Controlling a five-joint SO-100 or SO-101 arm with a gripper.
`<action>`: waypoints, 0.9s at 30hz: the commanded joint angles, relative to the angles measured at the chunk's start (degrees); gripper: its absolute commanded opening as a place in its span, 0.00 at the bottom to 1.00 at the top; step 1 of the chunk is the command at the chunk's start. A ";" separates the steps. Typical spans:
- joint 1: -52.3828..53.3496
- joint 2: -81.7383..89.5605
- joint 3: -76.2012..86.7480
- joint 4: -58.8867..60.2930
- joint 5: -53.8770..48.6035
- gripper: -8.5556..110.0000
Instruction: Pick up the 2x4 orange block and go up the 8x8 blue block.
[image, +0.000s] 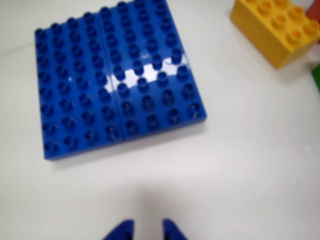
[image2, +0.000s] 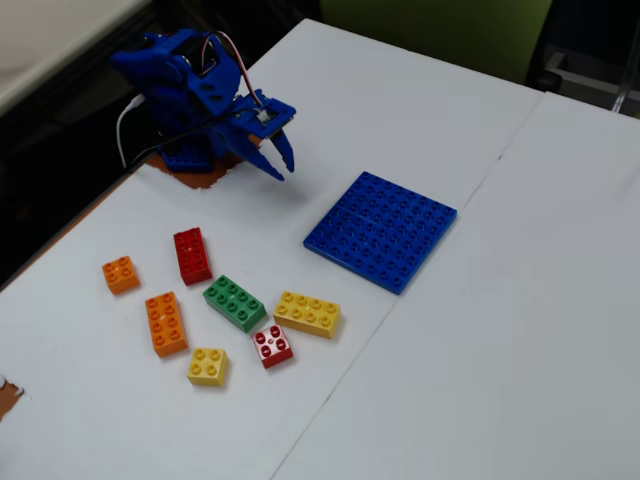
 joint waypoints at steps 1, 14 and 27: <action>1.58 -16.00 -15.03 0.26 1.05 0.15; 23.73 -65.83 -50.80 12.74 -21.88 0.32; 39.99 -83.85 -64.86 8.53 -32.43 0.43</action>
